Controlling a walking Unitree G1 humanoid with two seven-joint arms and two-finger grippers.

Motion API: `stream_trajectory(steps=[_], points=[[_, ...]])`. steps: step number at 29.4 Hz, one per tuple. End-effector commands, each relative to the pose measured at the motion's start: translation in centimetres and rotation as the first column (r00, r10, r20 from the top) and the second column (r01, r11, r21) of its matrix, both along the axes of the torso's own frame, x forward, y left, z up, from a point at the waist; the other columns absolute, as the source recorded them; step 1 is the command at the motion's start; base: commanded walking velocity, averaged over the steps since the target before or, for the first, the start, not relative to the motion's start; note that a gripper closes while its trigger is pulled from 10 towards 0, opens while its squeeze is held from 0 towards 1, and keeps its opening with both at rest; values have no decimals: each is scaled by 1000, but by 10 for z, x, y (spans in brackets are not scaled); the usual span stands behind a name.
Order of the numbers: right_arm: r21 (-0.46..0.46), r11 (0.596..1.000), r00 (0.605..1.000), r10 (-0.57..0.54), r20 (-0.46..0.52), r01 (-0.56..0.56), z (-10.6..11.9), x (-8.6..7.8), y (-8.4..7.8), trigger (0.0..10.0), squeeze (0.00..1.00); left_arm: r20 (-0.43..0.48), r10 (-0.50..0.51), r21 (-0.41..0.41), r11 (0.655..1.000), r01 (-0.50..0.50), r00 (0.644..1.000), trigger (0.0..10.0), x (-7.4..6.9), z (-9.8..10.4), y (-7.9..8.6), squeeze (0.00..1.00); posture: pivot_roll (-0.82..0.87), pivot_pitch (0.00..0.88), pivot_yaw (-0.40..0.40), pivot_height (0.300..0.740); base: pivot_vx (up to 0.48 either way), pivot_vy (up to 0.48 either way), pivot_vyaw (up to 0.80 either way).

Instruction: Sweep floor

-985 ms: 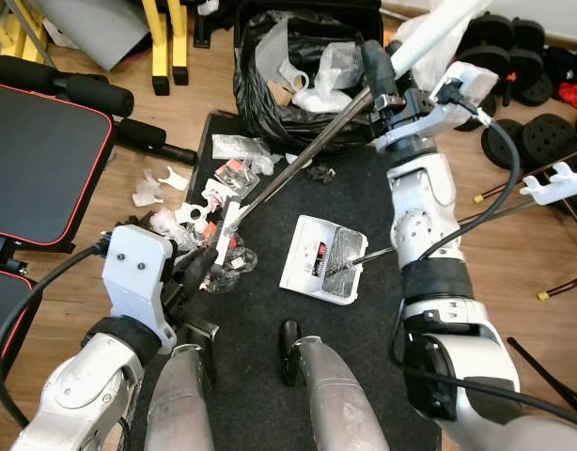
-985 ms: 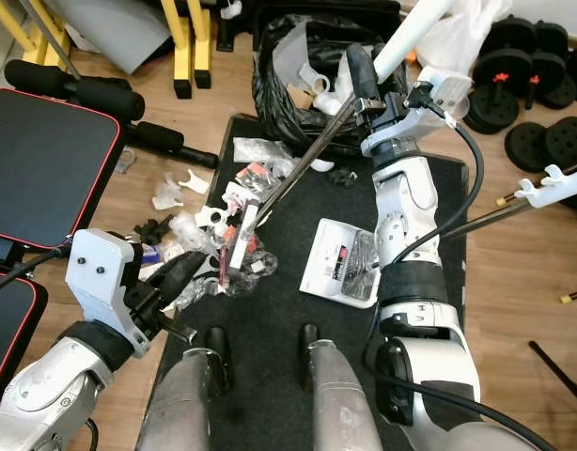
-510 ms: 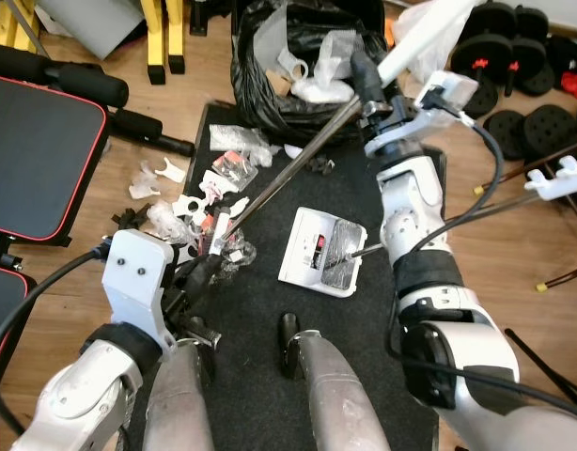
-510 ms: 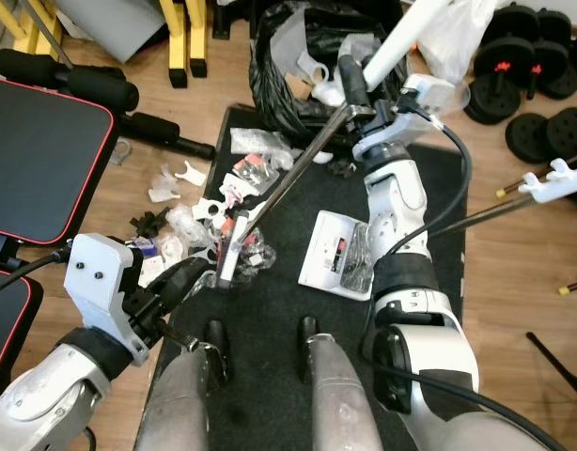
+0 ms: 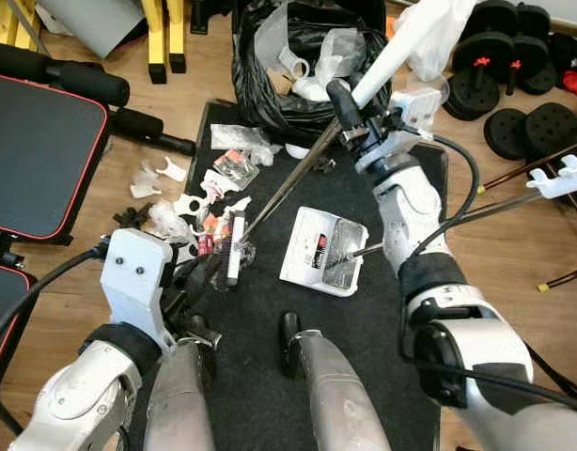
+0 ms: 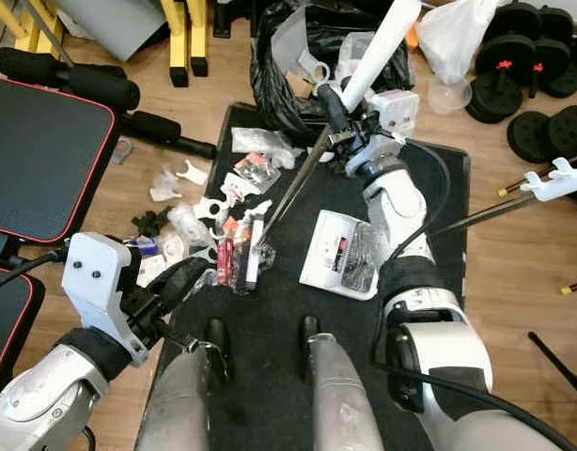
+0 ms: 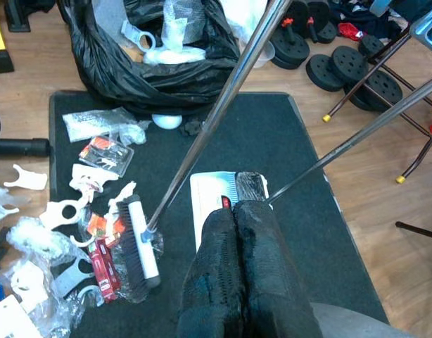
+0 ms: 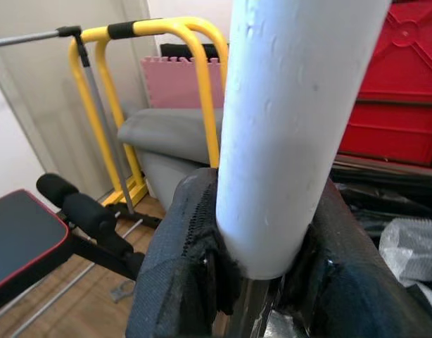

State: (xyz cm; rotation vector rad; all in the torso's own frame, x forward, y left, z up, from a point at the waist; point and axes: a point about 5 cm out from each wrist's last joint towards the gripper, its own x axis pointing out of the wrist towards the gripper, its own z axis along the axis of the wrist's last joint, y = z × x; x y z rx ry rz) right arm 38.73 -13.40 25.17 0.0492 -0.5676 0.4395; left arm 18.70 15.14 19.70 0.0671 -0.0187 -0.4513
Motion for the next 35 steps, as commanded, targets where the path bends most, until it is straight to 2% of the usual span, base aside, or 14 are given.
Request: stream_trajectory(steps=[1, 5, 8, 12, 18, 26, 35], points=[[-68, 997, 999, -24, 32, 27, 6, -1, -7, 10000, 0, -39, -4, -11, 1000, 3, 999, 10000, -3, -6, -2, 0, -126, 541, -171, 740, 0, 0, 0], [-82, 997, 1000, 6, 8, -5, 6, 0, -3, 10000, 0, -40, -4, -13, 1000, 4, 999, 10000, -1, -6, -2, 0, -132, 522, -175, 740, 0, 0, 0], [-84, 994, 997, 75, 15, -73, 7, -5, 7, 10000, 0, -39, -4, -15, 1000, 4, 999, 10000, 0, -7, -3, 0, -132, 511, -176, 740, 0, 0, 0], [-92, 993, 997, 75, 19, -73, 7, -5, 8, 10000, 0, -39, -4, -16, 1000, 3, 999, 10000, 0, -7, -3, 0, -130, 505, -174, 740, 0, 0, 0], [-117, 990, 996, 80, 33, -76, 10, -7, 11, 10000, 0, -37, -2, -17, 1000, 2, 999, 10000, 1, -7, -3, 0, -133, 503, -172, 740, 0, 0, -800], [-189, 979, 988, 99, 118, -75, 33, -11, 15, 10000, 0, -34, -2, -22, 1000, 2, 999, 10000, 3, -8, -4, 0, -143, 501, -176, 740, 0, 0, -800], [-224, 969, 982, 135, 133, -103, 42, -15, 21, 10000, 0, -31, 0, -24, 1000, -1, 1000, 10000, 5, -8, -4, 0, -143, 497, -178, 740, 0, 0, -800]])
